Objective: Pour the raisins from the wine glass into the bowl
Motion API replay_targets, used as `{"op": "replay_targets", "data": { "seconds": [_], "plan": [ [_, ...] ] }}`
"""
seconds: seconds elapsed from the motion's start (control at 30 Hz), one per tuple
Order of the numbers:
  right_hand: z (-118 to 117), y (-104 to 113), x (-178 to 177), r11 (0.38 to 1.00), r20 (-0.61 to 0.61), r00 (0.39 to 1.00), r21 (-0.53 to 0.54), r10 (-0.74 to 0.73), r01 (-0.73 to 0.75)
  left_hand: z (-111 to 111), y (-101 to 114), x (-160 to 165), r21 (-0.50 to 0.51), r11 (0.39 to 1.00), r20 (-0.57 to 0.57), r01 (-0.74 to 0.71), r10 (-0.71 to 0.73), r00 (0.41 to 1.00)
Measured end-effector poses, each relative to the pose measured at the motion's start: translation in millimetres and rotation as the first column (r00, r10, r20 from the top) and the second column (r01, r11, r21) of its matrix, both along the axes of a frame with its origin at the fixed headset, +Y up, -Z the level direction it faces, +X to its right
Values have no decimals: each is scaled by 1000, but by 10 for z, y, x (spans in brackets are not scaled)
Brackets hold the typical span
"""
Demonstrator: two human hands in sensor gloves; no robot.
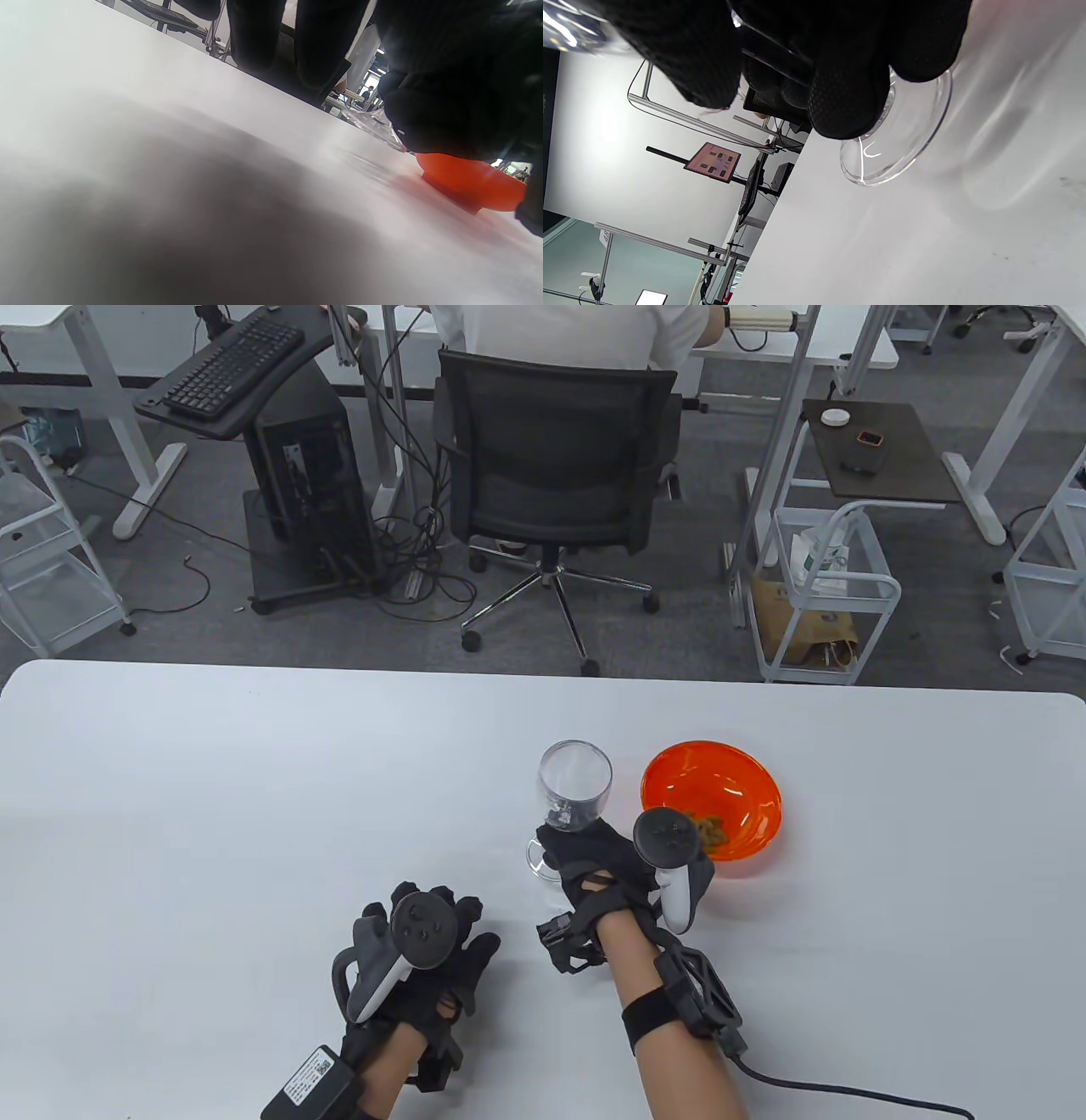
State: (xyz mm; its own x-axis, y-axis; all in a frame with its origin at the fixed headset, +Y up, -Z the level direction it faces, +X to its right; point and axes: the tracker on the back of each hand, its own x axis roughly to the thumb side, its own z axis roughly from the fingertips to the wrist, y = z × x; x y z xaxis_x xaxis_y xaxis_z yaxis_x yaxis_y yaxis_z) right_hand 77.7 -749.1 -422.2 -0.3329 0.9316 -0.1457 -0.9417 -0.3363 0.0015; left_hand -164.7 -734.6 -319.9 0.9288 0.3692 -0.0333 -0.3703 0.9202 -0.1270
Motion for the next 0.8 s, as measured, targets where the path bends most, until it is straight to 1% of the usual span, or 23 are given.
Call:
{"op": "replay_targets", "data": {
  "seconds": [0.23, 0.37, 0.43, 0.53, 0.67, 0.8],
  "plan": [
    [-170, -52, -66, 999, -27, 999, -33, -31, 30, -3, 3, -9, -6, 1000, -3, -5, 5, 1000],
    [-213, -99, -81, 997, -29, 998, -58, -56, 54, -4, 4, -10, -5, 1000, -4, -4, 4, 1000],
    [-230, -123, -88, 996, -49, 998, -77, -46, 42, -6, 2, -8, -6, 1000, -4, -3, 3, 1000],
    [-237, -189, -107, 992, -95, 994, -119, -53, 42, -8, 0, -4, -10, 1000, -3, -1, 1, 1000],
    [-202, -227, -114, 978, -109, 980, -145, -166, 150, -24, -20, 7, -18, 1000, -3, 11, -11, 1000],
    [-194, -210, -97, 985, -141, 984, -145, -111, 90, -30, -29, 11, -24, 1000, -3, 16, -16, 1000]
  ]
}}
